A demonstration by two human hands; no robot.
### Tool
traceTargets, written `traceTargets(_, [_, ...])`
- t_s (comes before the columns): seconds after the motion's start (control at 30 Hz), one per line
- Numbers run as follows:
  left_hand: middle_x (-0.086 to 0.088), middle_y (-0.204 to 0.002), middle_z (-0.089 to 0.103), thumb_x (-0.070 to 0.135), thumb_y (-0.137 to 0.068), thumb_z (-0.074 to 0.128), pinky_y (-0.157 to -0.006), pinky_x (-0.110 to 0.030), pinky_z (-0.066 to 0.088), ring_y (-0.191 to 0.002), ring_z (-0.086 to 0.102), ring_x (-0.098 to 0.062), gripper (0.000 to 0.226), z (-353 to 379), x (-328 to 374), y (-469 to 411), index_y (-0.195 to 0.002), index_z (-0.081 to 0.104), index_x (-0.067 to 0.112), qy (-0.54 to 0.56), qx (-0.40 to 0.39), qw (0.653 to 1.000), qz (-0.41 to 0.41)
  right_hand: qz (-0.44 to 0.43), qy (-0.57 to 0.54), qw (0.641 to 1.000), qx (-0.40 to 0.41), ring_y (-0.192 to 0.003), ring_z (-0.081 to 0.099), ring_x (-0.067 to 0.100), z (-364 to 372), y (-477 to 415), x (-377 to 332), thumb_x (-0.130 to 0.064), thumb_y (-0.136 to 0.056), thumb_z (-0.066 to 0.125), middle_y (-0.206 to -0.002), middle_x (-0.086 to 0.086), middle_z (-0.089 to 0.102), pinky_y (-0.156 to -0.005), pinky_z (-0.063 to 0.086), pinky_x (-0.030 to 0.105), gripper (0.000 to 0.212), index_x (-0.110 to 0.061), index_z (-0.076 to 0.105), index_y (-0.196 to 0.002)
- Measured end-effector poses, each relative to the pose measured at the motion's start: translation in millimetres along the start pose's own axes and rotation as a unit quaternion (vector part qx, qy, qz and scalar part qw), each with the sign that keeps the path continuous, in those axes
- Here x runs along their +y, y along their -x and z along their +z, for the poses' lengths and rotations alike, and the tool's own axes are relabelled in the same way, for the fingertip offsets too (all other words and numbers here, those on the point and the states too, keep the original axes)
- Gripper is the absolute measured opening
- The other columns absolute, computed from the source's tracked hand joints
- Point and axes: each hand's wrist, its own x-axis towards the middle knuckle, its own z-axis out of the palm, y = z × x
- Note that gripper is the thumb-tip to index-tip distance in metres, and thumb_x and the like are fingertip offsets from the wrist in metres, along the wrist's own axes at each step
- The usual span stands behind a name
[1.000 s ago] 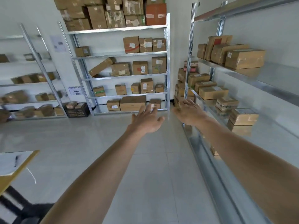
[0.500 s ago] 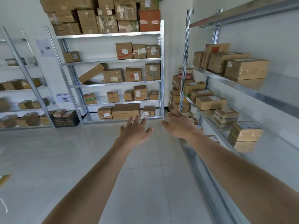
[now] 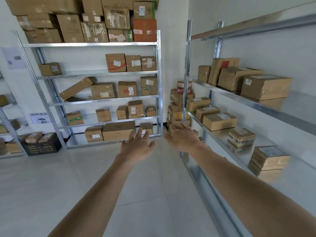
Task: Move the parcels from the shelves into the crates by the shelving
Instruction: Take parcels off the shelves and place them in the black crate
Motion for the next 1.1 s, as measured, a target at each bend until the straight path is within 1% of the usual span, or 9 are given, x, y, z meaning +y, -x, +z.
traceTargets(0.3, [0.005,-0.172,-0.011,0.065,-0.104,0.022,-0.123,-0.058,0.011,-0.159,-0.01,-0.023,0.07,1.5,-11.8,-91.4,-0.164,0.009,0.03,-0.001,0.0,1.0,0.01,-0.002,0.01,1.0,0.001,-0.153,0.019,0.028,12.1,-95.3,11.2,-0.058,-0.103,0.026,-0.164,0.009,0.027,-0.124,0.021,0.05,0.07,-0.009,0.038,-0.151])
traceTargets(0.43, [0.005,-0.172,-0.01,0.063,-0.105,0.023,-0.123,-0.058,0.012,-0.159,-0.01,-0.023,0.069,2.6,-10.4,-145.0,-0.164,0.01,0.031,-0.004,0.001,1.0,0.018,0.0,0.007,1.0,-0.008,-0.155,0.015,0.028,17.8,-145.0,27.5,-0.057,-0.103,0.028,-0.166,0.008,0.024,-0.125,0.018,0.05,0.069,-0.01,0.037,-0.153])
traceTargets(0.53, [0.005,-0.172,-0.009,0.063,-0.105,0.024,-0.123,-0.058,0.013,-0.159,-0.009,-0.023,0.068,1.0,-3.3,-195.1,-0.163,0.013,0.03,-0.005,0.01,1.0,0.022,0.001,-0.001,1.0,-0.011,-0.157,0.009,0.026,17.3,-188.8,46.2,-0.055,-0.104,0.028,-0.169,0.007,0.018,-0.126,0.015,0.049,0.07,-0.011,0.03,-0.158])
traceTargets(0.6, [0.006,-0.172,-0.008,0.063,-0.104,0.023,-0.122,-0.058,0.013,-0.159,-0.009,-0.022,0.068,-1.6,3.4,-230.5,-0.163,0.013,0.031,-0.013,0.016,0.999,0.024,0.003,0.003,1.0,-0.007,-0.156,0.011,0.026,16.0,-219.8,60.6,-0.054,-0.104,0.029,-0.168,0.007,0.021,-0.126,0.016,0.048,0.069,-0.011,0.03,-0.157])
traceTargets(0.67, [0.005,-0.173,-0.005,0.064,-0.104,0.023,-0.123,-0.058,0.016,-0.159,-0.006,-0.023,0.069,-2.4,7.1,-263.2,-0.163,0.013,0.03,-0.019,0.021,0.999,0.031,-0.001,0.011,1.0,-0.006,-0.156,0.013,0.028,15.4,-247.8,72.5,-0.054,-0.104,0.03,-0.167,0.008,0.023,-0.125,0.016,0.048,0.068,-0.01,0.033,-0.156])
traceTargets(0.77, [-0.001,-0.171,0.009,0.065,-0.102,0.022,-0.121,-0.059,0.024,-0.158,0.004,-0.026,0.071,-3.1,7.8,-305.3,-0.162,0.016,0.028,-0.032,0.033,0.998,0.042,-0.008,0.02,1.0,-0.011,-0.157,0.007,0.028,16.3,-283.0,85.3,-0.055,-0.104,0.029,-0.169,0.007,0.017,-0.126,0.012,0.049,0.068,-0.011,0.032,-0.156])
traceTargets(0.8, [-0.002,-0.171,0.009,0.066,-0.102,0.023,-0.121,-0.059,0.024,-0.158,0.005,-0.026,0.071,-4.0,7.7,-318.0,-0.162,0.017,0.027,-0.032,0.033,0.998,0.045,-0.009,0.019,1.0,-0.017,-0.158,0.006,0.028,16.5,-293.4,88.7,-0.055,-0.104,0.028,-0.17,0.007,0.016,-0.126,0.011,0.05,0.069,-0.011,0.031,-0.157])
traceTargets(0.93, [0.001,-0.173,-0.002,0.064,-0.104,0.025,-0.125,-0.059,0.015,-0.159,-0.006,-0.025,0.072,-9.1,8.7,-363.6,-0.164,0.015,0.026,-0.031,0.012,0.998,0.045,-0.006,0.025,0.999,-0.021,-0.157,0.007,0.029,23.0,-336.4,102.6,-0.056,-0.104,0.03,-0.17,0.007,0.016,-0.126,0.011,0.051,0.07,-0.014,0.027,-0.159])
traceTargets(1.1, [0.002,-0.173,-0.005,0.066,-0.103,0.023,-0.125,-0.058,0.01,-0.159,-0.008,-0.025,0.072,-10.0,5.2,-429.1,-0.164,0.014,0.029,-0.028,-0.001,0.997,0.066,0.007,0.039,0.999,-0.02,-0.157,0.009,0.029,32.3,-397.0,115.7,-0.054,-0.103,0.034,-0.168,0.007,0.02,-0.125,0.012,0.051,0.067,-0.013,0.035,-0.156])
